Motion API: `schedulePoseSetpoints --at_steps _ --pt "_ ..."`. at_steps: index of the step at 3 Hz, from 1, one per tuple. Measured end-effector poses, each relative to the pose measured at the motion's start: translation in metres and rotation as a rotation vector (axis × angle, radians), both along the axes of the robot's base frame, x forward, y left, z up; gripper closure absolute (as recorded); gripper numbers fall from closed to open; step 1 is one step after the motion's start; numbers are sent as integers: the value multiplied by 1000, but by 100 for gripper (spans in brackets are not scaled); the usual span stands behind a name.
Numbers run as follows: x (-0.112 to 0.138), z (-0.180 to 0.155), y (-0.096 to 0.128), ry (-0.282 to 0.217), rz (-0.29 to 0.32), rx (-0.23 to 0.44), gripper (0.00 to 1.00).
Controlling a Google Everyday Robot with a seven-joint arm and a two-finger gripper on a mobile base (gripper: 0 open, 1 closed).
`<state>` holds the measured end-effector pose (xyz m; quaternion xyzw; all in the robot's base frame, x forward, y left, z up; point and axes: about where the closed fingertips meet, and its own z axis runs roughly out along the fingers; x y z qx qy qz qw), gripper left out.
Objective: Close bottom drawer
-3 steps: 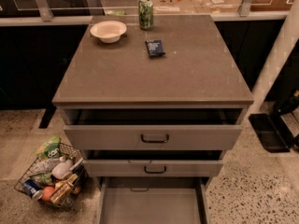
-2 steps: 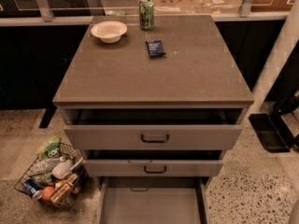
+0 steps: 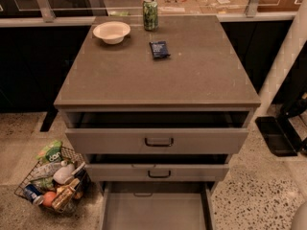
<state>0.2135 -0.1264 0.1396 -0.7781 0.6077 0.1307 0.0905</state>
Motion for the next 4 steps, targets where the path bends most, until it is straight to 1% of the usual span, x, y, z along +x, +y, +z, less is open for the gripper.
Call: schedulePoseSetpoints --at_steps 1,2,3,4 --pt "15 -8 -6 -40 23 -75 100" --pt "26 -16 -18 -65 36 -152 100" --pt "26 -16 -18 -65 36 -152 100" --pt "29 -15 -14 -78 34 -145 100"
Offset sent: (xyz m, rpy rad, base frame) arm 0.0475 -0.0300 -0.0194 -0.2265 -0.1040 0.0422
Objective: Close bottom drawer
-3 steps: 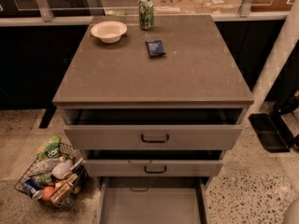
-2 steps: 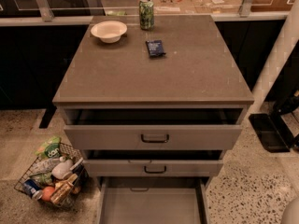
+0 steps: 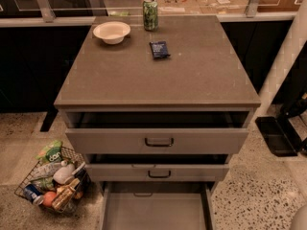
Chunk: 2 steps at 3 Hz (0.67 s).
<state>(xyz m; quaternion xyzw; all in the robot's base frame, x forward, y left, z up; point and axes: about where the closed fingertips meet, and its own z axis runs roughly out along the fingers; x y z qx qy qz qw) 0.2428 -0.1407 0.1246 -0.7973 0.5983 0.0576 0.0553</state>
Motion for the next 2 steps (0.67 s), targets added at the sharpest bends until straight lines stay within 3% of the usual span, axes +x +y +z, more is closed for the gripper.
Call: schedulePoseSetpoints --at_steps 1,2 --pt "31 10 8 -79 -2 2 100" --pt "30 10 8 -79 -2 2 100"
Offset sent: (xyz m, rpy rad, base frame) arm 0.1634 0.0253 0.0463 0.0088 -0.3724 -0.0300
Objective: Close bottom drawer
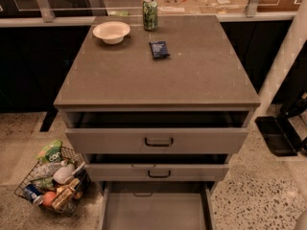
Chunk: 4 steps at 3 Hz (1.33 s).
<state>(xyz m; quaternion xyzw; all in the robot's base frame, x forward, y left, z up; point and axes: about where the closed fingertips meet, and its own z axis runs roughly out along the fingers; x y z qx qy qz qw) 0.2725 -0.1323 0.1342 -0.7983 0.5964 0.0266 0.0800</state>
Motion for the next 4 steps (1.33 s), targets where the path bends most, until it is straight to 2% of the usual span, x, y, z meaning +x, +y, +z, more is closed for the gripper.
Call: schedulePoseSetpoints --at_steps 1,2,4 --pt "54 4 7 -83 -6 -1 100" --pt "50 4 8 -83 -6 0 100" --pt "117 -12 22 -123 -20 10 100"
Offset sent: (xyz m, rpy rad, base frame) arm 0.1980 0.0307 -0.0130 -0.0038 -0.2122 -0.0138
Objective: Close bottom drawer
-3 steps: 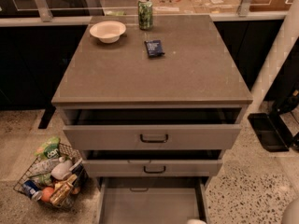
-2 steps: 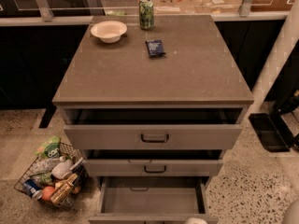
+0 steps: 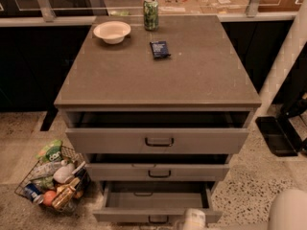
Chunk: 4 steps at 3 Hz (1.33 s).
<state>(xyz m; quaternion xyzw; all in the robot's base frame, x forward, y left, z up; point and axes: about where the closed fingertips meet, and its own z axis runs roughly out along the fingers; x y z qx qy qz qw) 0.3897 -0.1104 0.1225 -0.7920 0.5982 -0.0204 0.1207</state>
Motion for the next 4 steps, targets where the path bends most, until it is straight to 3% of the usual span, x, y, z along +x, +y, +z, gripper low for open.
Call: schedulePoseSetpoints --at_steps 1,3,4 --pt "-1 0 0 0 0 0 100" --pt "59 -14 9 -23 -19 1 100" --pt "58 -15 9 -22 -19 1 100"
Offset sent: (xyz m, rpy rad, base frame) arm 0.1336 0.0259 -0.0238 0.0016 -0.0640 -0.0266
